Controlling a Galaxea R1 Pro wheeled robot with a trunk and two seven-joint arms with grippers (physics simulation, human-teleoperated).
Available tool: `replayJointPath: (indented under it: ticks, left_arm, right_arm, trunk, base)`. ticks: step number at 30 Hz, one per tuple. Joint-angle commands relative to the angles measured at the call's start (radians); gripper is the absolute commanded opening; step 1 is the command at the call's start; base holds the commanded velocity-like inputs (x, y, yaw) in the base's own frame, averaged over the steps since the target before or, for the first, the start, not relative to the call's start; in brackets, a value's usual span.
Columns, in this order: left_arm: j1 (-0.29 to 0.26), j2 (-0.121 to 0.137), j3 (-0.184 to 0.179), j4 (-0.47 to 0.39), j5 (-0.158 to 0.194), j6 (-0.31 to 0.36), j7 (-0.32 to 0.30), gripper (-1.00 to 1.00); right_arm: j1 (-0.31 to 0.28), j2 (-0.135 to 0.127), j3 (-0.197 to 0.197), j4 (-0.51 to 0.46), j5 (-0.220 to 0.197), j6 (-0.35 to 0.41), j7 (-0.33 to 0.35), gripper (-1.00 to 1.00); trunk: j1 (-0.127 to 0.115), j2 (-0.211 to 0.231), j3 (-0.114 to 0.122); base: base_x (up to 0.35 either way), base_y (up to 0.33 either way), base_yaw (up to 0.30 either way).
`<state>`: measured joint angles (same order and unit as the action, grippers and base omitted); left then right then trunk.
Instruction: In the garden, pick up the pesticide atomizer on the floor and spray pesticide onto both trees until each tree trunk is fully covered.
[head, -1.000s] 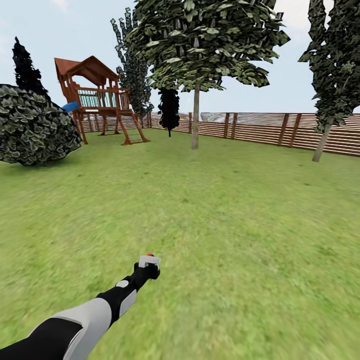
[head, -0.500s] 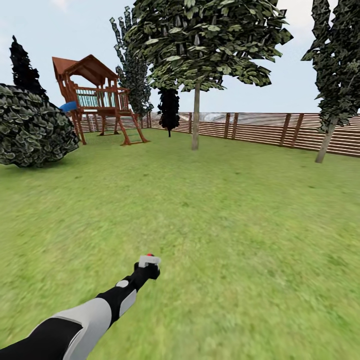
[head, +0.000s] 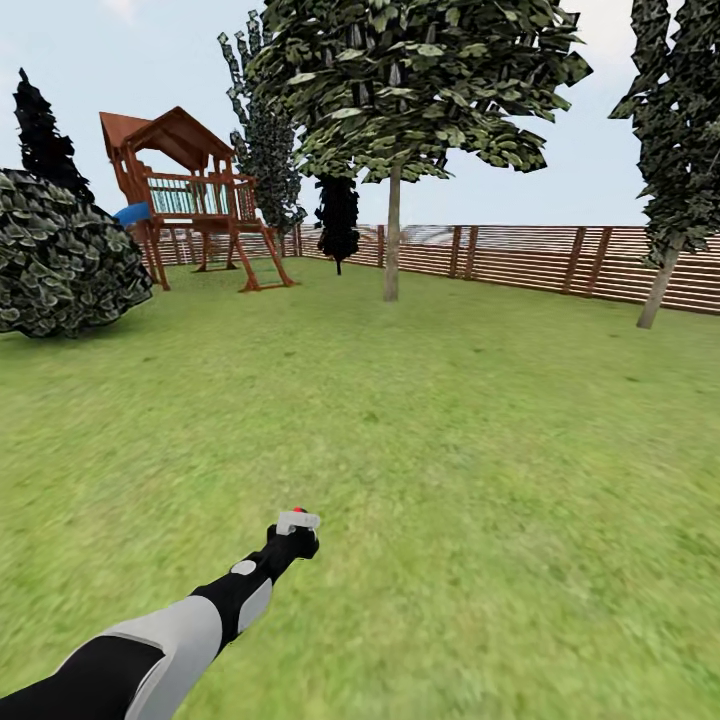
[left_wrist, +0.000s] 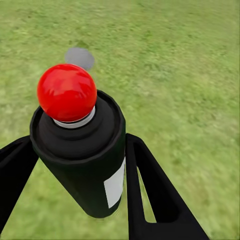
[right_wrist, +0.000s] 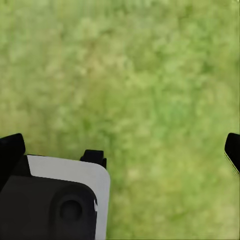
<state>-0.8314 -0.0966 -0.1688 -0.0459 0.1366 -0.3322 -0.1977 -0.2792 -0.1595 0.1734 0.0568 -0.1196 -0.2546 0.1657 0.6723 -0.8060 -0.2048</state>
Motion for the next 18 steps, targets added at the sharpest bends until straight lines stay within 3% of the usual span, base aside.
replayJointPath:
  ticks: [1, 18]
  left_arm:
    - [0.000, 0.000, 0.000, 0.000, -0.002, -0.001, 0.004, -1.00]
    - [0.000, 0.000, 0.000, 0.000, -0.002, 0.000, 0.004, -1.00]
  right_arm:
    - [0.000, 0.000, 0.000, 0.000, 0.000, 0.000, 0.000, 1.00]
    - [0.000, 0.000, 0.000, 0.000, 0.000, 0.000, 0.000, 1.00]
  trunk:
    - [0.000, 0.000, 0.000]
    - [0.000, 0.000, 0.000]
  base:
    - [0.350, 0.000, 0.000]
    - [0.350, 0.000, 0.000]
